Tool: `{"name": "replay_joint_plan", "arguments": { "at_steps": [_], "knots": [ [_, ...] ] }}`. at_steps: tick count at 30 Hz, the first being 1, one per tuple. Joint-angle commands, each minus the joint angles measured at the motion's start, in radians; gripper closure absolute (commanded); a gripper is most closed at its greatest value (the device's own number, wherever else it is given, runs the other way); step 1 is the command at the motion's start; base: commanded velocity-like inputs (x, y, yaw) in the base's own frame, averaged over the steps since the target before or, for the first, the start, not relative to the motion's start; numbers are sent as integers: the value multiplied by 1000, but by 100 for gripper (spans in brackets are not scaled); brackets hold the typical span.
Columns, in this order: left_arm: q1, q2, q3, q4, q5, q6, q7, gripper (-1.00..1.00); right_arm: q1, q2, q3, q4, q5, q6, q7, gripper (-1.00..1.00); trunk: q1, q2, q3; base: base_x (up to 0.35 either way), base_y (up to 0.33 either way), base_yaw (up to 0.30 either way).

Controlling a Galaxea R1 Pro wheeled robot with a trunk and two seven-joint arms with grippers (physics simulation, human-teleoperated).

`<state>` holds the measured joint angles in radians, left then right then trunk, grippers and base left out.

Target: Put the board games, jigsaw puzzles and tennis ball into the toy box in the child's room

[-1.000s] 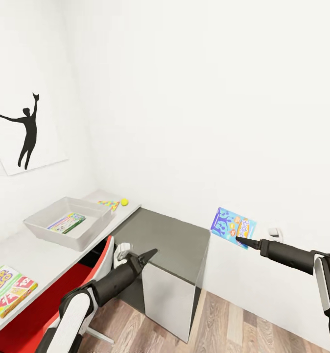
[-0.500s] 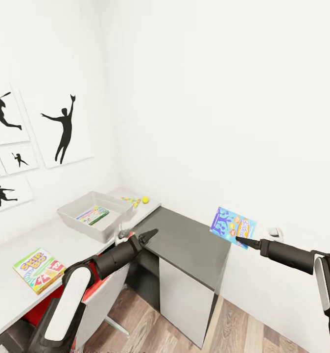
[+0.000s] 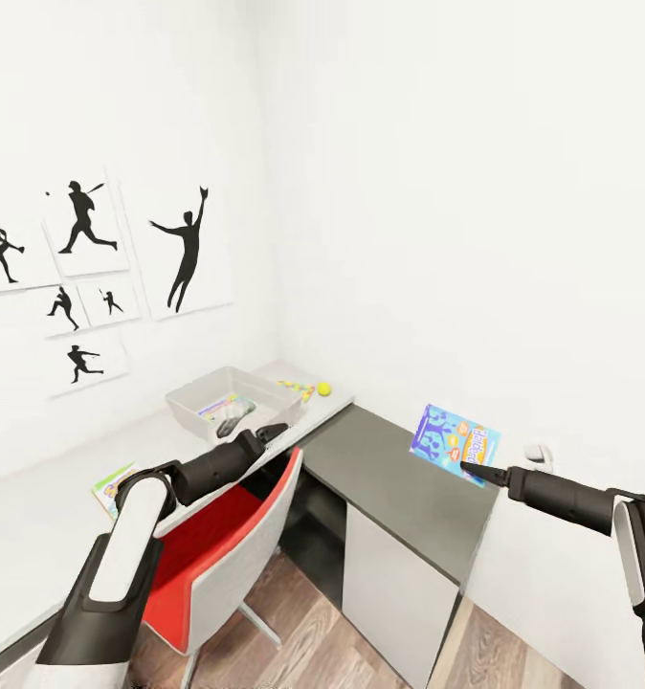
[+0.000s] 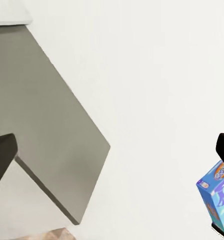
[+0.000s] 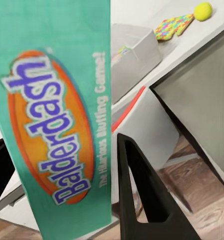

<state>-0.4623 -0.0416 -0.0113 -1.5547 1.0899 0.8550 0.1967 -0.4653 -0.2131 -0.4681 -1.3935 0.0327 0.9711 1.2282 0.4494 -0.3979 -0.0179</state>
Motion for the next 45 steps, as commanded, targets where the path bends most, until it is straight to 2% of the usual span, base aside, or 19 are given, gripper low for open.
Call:
{"name": "replay_joint_plan", "arguments": {
  "at_steps": [1,16,17,20,21,22,45],
  "knots": [
    [-2,-1,0,4,12,3,16,-100,-1,0,-1,-1,0,10,6,100,1,-2,-2,0,0,296],
    [-11,-7,-5,18,18,4,37,-100,-1,0,-6,-1,-1,10,7,100,1,-2,-2,0,0,297],
    [-27,-8,-28,18,21,5,33,-100,0,0,-4,-2,-1,9,6,100,1,-2,-2,0,0,296],
    [-34,-9,-45,18,21,5,34,-100,-1,0,-3,-2,-1,9,6,100,1,-2,-2,0,0,296],
    [-47,-8,-71,20,22,5,37,-100,-1,0,-2,-2,0,9,5,100,1,-2,-2,0,0,297],
    [-48,-8,-73,22,22,4,37,-100,-1,0,-2,-2,0,9,5,100,1,-2,-2,0,0,297],
    [-58,-6,-80,93,22,4,28,-100,-1,-1,0,-2,0,12,6,100,1,-2,-2,0,0,297]
  ]
}}
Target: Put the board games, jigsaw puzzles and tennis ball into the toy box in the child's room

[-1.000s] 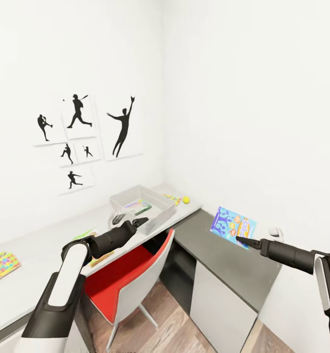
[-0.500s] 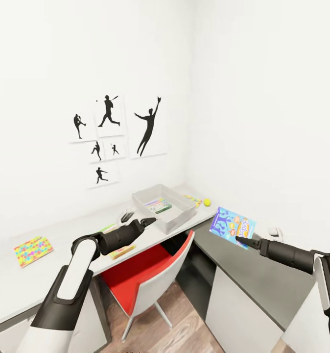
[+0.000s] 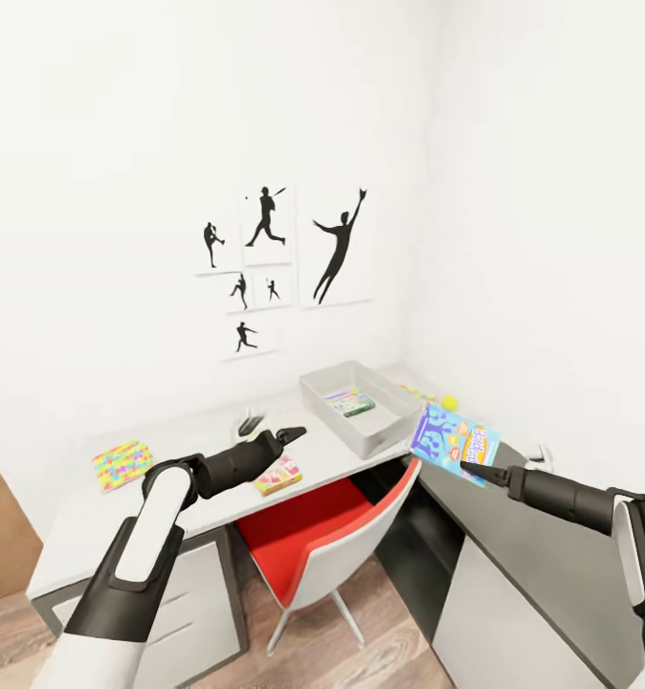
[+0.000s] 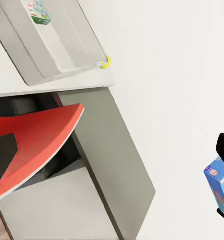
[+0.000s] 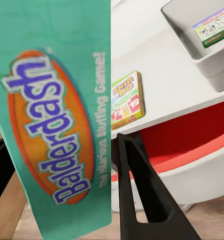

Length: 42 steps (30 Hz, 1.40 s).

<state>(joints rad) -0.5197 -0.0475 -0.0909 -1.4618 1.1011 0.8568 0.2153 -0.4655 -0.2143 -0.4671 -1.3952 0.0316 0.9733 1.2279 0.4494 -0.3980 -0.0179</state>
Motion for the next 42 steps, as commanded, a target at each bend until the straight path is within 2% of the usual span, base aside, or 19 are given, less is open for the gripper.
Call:
{"name": "replay_joint_plan", "arguments": {
  "at_steps": [1,10,30,42],
  "knots": [
    [-2,-1,-1,-2,9,1,10,-100,-1,0,-1,-1,1,10,6,100,1,-2,-2,0,0,297],
    [5,-1,-3,-6,3,-23,8,-100,-1,-1,-3,-1,0,8,7,100,1,-2,-2,1,-1,270],
    [14,2,5,8,-2,-48,13,-100,-3,-2,1,8,-2,11,15,100,1,-2,-2,87,-124,40],
    [14,1,8,9,-1,-48,21,-100,-4,-1,3,11,2,13,8,100,1,-2,-2,5,-6,227]
  ]
}}
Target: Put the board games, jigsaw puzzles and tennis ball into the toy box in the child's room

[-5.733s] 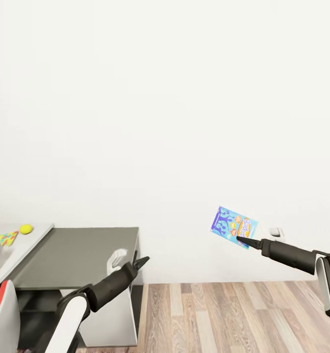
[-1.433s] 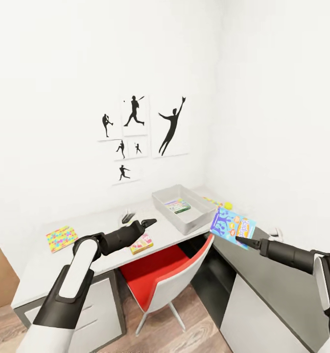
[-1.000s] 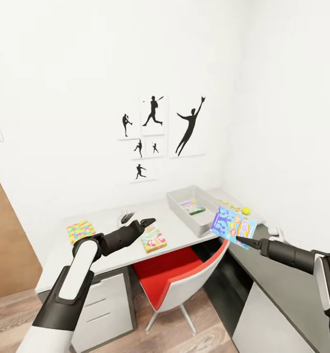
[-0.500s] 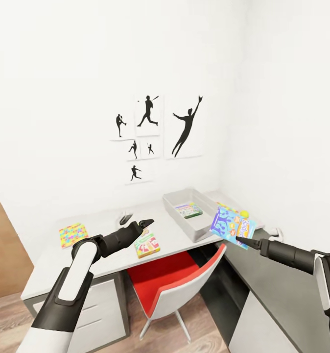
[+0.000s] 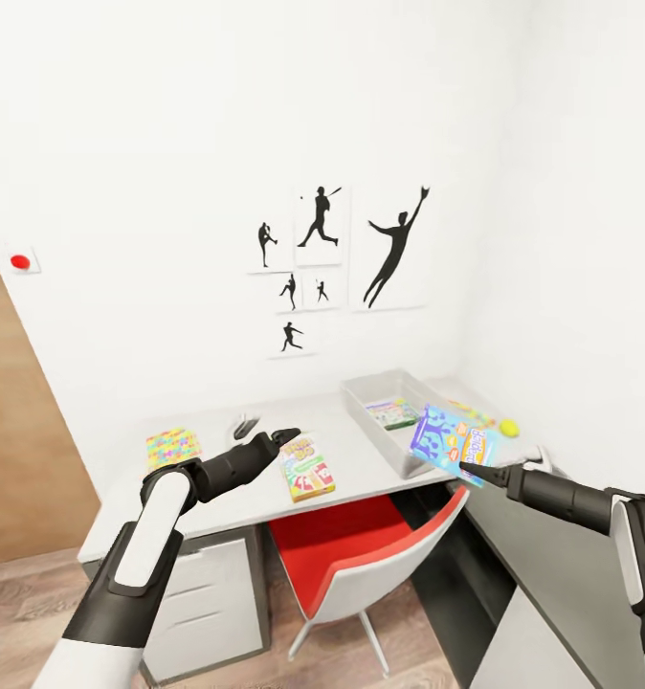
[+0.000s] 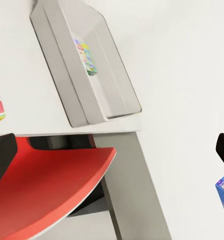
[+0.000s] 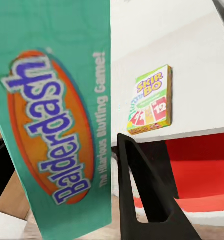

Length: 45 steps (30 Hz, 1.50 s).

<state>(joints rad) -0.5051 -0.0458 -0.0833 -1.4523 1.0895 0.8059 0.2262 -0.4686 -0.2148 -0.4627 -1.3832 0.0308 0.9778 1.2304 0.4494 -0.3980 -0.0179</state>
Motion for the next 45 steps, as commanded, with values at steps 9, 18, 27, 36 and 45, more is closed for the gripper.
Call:
{"name": "replay_joint_plan", "arguments": {
  "at_steps": [9,18,27,36,45],
  "knots": [
    [-1,4,0,0,11,2,5,-100,-1,0,-1,0,1,9,6,100,1,-2,-2,31,-23,282],
    [-1,7,1,0,11,2,1,-100,0,1,-2,-1,1,4,6,100,1,-2,-2,205,-177,112],
    [-1,7,2,0,11,2,1,-100,2,1,-2,-5,1,3,5,100,1,-2,-2,242,-214,19],
    [1,7,-1,0,12,-14,-1,-100,3,2,-2,-11,2,2,5,100,1,-2,-2,210,-179,56],
    [1,7,-2,0,13,-27,-1,-100,3,2,-4,-13,3,1,4,100,1,-2,-2,41,-32,128]
  ]
}}
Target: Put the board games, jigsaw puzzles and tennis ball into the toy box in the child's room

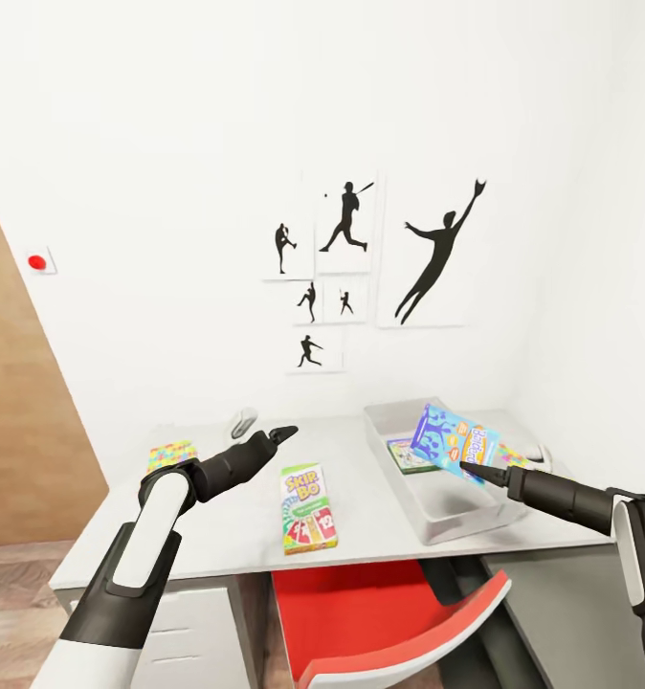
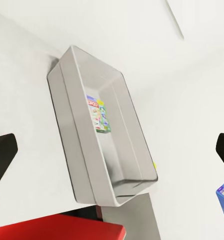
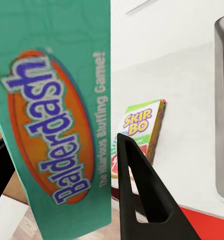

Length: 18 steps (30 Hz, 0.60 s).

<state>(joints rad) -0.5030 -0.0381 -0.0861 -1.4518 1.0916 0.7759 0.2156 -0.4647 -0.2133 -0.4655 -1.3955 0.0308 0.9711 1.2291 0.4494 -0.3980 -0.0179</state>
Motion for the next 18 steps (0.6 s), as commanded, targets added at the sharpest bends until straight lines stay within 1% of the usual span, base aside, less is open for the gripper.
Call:
{"name": "replay_joint_plan", "arguments": {
  "at_steps": [1,4,8,18],
  "knots": [
    [-1,0,0,-1,10,2,10,-100,-1,0,-1,0,3,8,6,100,1,-2,-2,11,-5,30],
    [0,0,1,-1,9,2,10,-100,-1,0,-2,0,2,8,6,100,1,-2,-2,58,-39,19],
    [0,1,1,-1,9,2,10,-100,-1,0,-2,0,2,8,6,100,1,-2,-2,145,-125,10],
    [0,1,0,-1,9,2,14,-100,-2,0,-3,0,2,8,6,100,1,-2,-2,216,-194,2]
  ]
}}
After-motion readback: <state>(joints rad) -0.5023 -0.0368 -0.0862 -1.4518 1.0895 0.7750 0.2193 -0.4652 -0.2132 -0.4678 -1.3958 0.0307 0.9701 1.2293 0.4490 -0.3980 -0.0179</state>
